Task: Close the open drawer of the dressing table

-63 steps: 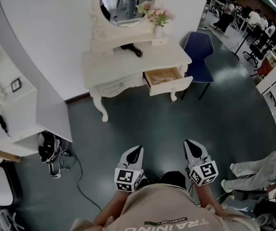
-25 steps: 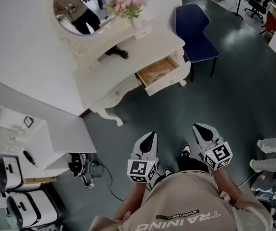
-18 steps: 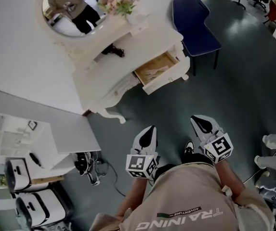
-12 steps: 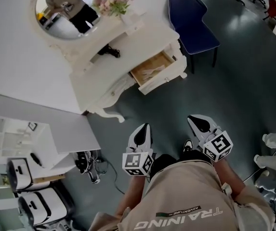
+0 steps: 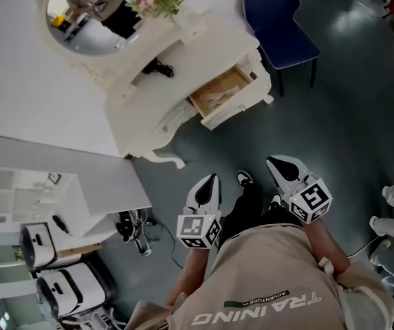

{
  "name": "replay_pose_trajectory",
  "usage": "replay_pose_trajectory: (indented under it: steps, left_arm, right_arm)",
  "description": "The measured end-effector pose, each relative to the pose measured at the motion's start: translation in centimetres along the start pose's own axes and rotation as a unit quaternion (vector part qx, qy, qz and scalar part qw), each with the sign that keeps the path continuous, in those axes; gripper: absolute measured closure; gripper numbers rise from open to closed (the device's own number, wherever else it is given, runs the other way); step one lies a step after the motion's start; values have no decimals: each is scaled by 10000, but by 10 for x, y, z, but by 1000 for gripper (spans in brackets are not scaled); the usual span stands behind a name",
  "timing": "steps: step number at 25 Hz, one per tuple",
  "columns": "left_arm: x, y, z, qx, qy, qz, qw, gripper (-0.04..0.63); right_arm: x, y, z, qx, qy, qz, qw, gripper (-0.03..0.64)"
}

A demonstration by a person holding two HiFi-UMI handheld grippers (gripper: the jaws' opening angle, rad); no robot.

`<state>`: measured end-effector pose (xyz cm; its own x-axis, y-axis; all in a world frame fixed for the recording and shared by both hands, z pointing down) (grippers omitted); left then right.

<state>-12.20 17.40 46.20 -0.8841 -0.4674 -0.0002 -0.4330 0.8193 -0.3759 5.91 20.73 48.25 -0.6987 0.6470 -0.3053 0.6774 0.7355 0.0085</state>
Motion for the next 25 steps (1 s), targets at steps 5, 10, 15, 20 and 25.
replay_pose_trajectory:
  steps: [5, 10, 15, 20, 25]
  left_arm:
    - [-4, -20, 9, -139, -194, -142, 9996, 577]
    - [-11, -51, 19, -93, 70, -396, 9991, 577]
    - [-14, -76, 34, -186, 175, -488, 9985, 577]
    - [4, -95, 37, -143, 358, -355, 9986, 577]
    - [29, -113, 37, -88, 617, -228, 9978, 577]
  right_arm:
    - [-8, -3, 1, 175, 141, 77, 9997, 615]
    - [-17, -4, 4, 339, 176, -64, 9993, 614]
    - [-34, -11, 6, 844, 581, -223, 9945, 614]
    - [-53, -37, 16, 1106, 684, 8, 9915, 614]
    - [-65, -72, 36, 1122, 1001, 66, 9886, 614]
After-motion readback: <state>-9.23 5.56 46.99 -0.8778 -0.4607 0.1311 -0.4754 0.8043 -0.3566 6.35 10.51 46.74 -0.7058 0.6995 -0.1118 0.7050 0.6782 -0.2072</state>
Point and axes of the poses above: the fingertips, and each gripper's own axes: y backward along the fingers, x to its left, z out of its top, the point moved 3 cm from there along y, backward along the fingers, and after that the axes turned 15 degrees about z, right-handed, at the moved point
